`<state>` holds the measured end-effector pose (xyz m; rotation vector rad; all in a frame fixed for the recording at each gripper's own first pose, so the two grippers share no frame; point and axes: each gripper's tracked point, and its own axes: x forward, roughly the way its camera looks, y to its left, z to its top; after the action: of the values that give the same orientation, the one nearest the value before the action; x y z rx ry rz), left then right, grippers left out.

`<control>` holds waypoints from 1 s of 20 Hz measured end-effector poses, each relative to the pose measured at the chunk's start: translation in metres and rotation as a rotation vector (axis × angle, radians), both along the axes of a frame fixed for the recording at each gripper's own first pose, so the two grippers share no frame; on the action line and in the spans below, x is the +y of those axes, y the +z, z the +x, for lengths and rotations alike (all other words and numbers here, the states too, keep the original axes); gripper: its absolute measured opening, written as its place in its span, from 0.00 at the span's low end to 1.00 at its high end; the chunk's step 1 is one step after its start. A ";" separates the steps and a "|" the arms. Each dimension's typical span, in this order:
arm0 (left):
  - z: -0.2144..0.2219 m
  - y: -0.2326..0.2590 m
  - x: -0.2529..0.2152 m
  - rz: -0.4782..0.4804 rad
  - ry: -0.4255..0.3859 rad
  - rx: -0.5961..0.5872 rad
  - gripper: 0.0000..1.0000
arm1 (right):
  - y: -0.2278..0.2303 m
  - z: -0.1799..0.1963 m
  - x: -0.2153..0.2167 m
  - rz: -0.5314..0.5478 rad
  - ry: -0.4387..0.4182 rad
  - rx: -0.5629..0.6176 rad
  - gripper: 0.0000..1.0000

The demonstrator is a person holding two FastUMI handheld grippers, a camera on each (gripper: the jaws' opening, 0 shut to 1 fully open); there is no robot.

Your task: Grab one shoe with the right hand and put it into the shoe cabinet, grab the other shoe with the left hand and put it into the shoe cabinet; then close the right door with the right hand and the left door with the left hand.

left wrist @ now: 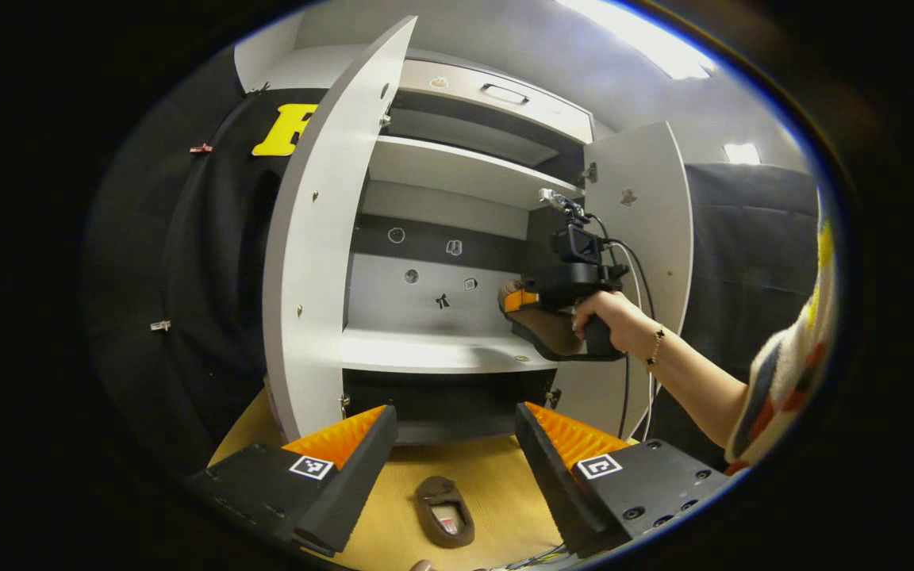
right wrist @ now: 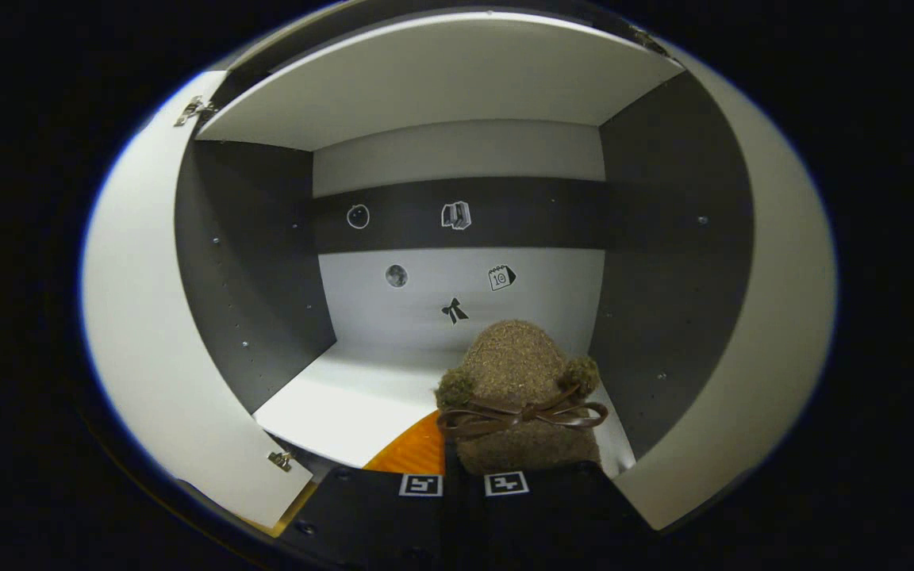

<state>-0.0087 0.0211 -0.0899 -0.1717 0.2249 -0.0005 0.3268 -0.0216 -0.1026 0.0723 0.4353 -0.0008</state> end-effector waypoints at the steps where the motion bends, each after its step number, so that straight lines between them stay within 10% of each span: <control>1: 0.004 -0.002 0.001 -0.002 0.027 0.006 0.95 | -0.008 0.018 -0.002 0.005 0.006 0.015 0.05; 8: 0.021 -0.012 0.015 0.010 0.186 0.062 0.95 | -0.080 0.115 -0.018 0.059 -0.040 0.147 0.04; 15: 0.036 -0.014 0.020 0.013 0.245 0.084 0.95 | -0.117 0.132 -0.018 0.047 -0.052 0.214 0.08; 20: 0.041 -0.008 0.015 0.016 0.224 0.062 0.95 | -0.110 0.120 0.000 0.069 0.004 0.219 0.52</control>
<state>0.0325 0.0363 -0.0980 -0.1806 0.2662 0.2292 0.4468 -0.0216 -0.2123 0.1403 0.6540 0.0108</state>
